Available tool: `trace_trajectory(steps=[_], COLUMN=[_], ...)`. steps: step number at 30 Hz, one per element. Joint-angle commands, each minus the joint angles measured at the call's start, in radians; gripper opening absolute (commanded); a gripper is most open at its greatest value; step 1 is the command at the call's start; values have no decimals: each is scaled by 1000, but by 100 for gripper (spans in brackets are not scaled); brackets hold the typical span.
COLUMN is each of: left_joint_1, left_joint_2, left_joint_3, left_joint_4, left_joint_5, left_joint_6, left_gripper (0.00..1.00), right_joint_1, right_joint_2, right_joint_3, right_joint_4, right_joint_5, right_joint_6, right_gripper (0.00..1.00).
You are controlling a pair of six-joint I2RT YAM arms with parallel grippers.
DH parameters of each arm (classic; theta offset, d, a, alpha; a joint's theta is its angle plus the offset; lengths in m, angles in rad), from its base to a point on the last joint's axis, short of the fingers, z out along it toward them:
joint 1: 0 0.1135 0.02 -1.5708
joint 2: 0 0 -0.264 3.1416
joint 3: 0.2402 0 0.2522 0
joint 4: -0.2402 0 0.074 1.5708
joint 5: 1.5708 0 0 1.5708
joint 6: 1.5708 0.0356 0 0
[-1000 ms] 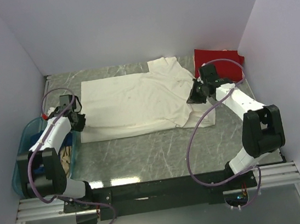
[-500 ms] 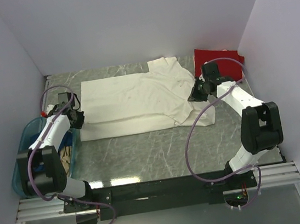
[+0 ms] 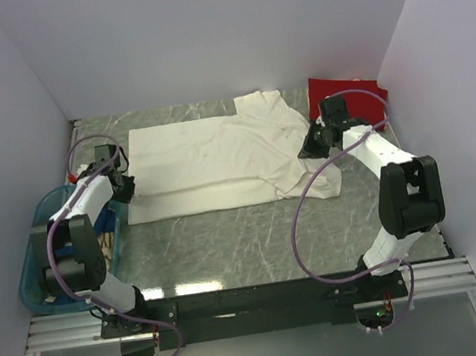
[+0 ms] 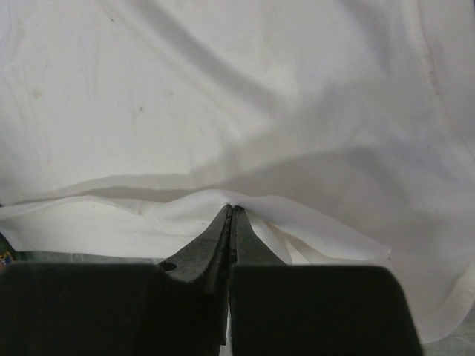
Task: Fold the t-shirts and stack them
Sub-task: Fold the tshirt
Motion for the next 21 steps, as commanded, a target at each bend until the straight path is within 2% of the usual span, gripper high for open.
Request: trace_trajectory(steps=[1,6,8,9,12,13,14,17,21], left_joint_1=[10,14,16,19,20,22,20,20,17], left_joint_2=[9,18,20,17,-9,-17,-37,-69,-140], left_joint_3=[35,40,41,41,32,26,23,14,-11], left_joint_4=[33,64,74,90,108,114,116,116,117], left_joint_5=[-10,16,36,42,62,66,70,76,128], left_joint_6=[25,54,74,82,100,103,106,115,123], left_gripper=[1,4,11,13,25,30,42,60,60], right_joint_1=[-18,-29,-30,-32,-33,-32,-33,-32,-18], right_joint_2=[9,34,38,35,14,2,-10,-75,-197], right_joint_3=[32,43,50,53,62,64,63,14,-155], right_joint_4=[32,33,32,29,10,6,1,13,69], right_joint_5=[3,-9,-9,-5,15,23,26,30,32], right_joint_6=[-12,-15,-21,-24,-35,-38,-44,-38,-18], right_gripper=[0,1,13,27,51,54,54,54,53])
